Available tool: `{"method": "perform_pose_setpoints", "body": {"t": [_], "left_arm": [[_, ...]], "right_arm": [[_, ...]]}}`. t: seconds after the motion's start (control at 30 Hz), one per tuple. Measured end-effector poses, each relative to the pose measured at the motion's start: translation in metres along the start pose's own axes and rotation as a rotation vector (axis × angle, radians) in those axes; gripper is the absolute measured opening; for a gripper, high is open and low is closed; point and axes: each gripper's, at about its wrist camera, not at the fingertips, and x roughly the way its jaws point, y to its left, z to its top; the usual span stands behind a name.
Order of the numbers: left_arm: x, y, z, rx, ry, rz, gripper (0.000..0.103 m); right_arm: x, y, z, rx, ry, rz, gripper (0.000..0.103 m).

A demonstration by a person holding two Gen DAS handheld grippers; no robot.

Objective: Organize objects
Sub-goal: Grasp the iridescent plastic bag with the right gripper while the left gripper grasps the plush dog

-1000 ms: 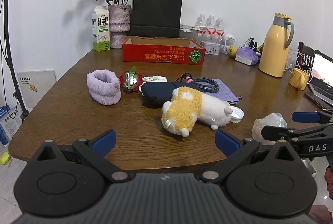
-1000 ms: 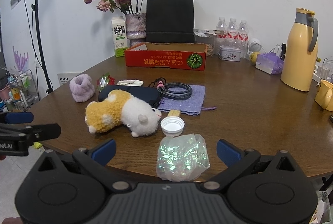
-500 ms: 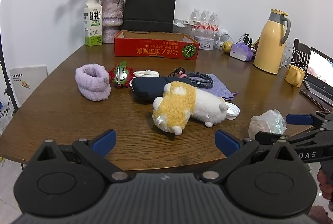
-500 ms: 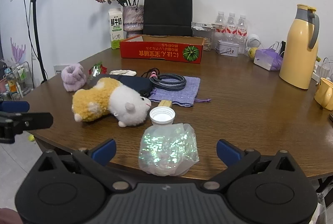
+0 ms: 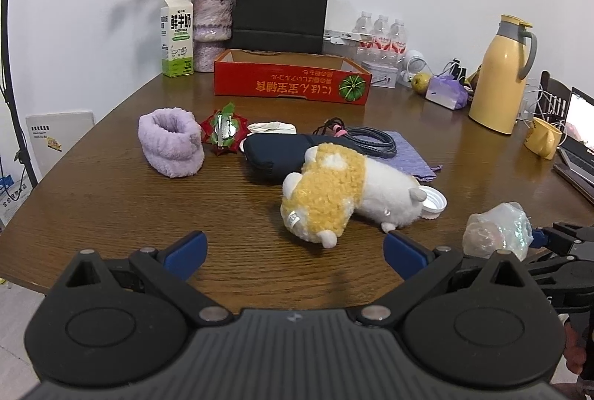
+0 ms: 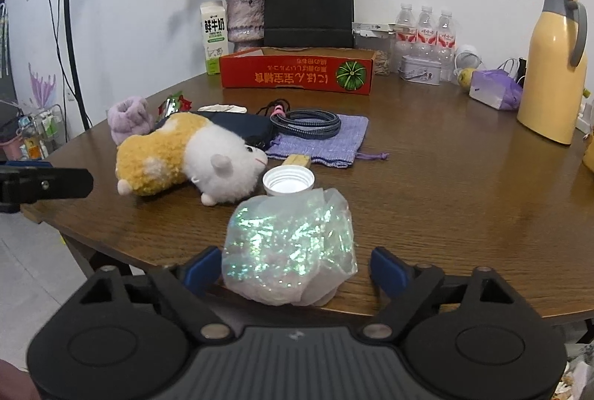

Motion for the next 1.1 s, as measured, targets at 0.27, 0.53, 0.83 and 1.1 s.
{"method": "perform_pose_setpoints", "body": {"t": [0.27,0.53,0.83,1.1], "left_arm": [[0.008,-0.002,0.000,-0.009,0.007,0.022,0.103],[0.021,-0.007,0.002,0.006,0.020,0.019,0.103],[0.050,-0.012,0.012,0.040,0.011,0.009,0.103],[0.073,-0.016,0.013,0.111,-0.025,-0.026,0.102]], "right_arm": [[0.004,-0.005,0.002,-0.028,-0.034,0.029,0.047],[0.009,-0.014,0.007,-0.017,-0.061,0.031,0.044],[0.013,-0.022,0.018,-0.013,-0.090,0.022,0.044],[0.018,-0.024,0.022,-0.008,-0.087,0.012,0.044]]}}
